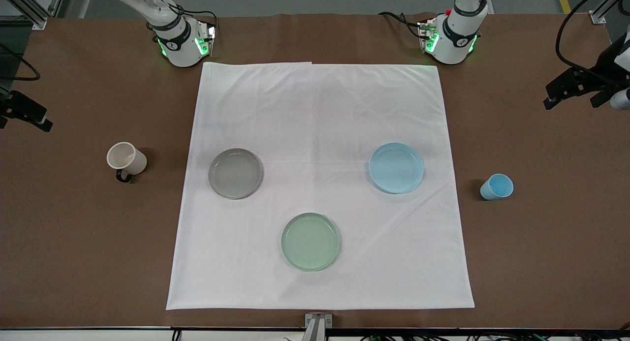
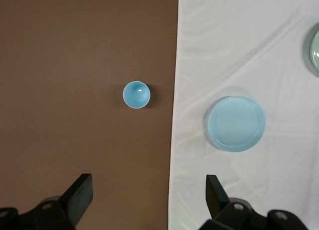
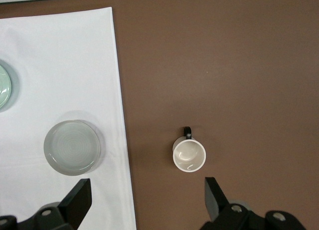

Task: Place blue cup in blue plate and white mug in gray plate
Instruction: 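Reach the left gripper down to the small blue cup and grasp it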

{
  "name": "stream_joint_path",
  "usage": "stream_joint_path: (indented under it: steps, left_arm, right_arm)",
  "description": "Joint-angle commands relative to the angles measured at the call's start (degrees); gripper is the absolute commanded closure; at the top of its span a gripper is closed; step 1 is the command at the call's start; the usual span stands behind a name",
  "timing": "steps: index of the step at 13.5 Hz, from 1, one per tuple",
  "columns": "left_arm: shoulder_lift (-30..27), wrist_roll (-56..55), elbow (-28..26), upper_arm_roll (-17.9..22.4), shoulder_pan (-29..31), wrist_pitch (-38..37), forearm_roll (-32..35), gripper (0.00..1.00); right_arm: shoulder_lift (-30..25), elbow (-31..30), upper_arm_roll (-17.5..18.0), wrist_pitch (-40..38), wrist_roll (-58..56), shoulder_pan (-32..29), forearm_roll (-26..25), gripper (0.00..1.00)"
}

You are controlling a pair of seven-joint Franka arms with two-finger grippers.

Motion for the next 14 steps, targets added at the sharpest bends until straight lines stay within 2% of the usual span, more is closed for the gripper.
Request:
stream_joint_path:
  steps: [1, 3, 6, 7, 11, 14]
  left_arm:
    - [0.7, 0.4, 1.8, -0.2, 0.0, -1.7, -0.1, 0.0]
    - [0.9, 0.8, 1.9, -0.1, 0.2, -1.6, 0.0, 0.0]
    - [4.5, 0.9, 0.9, 0.0, 1.0, -0.2, 0.2, 0.0]
    - [5.0, 0.9, -1.9, -0.1, 2.7, 3.4, 0.6, 0.0]
    - [7.1, 1.1, -17.9, -0.2, 6.1, 25.4, 0.6, 0.0]
    - [14.5, 3.8, -23.4, -0.1, 7.3, 40.0, 0.8, 0.0]
  right_arm:
    - [-0.1, 0.6, -0.6, -0.1, 0.3, 0.5, 0.6, 0.0]
    - [-0.1, 0.8, -0.6, -0.1, 0.3, 0.5, 0.6, 0.0]
    - [-0.1, 1.0, -0.6, -0.1, 0.3, 0.5, 0.5, 0.0]
    - [-0.1, 1.0, -0.6, -0.1, 0.3, 0.5, 0.6, 0.0]
    - [-0.1, 1.0, -0.6, -0.1, 0.3, 0.5, 0.6, 0.0]
    - [-0.1, 1.0, -0.6, -0.1, 0.3, 0.5, 0.6, 0.0]
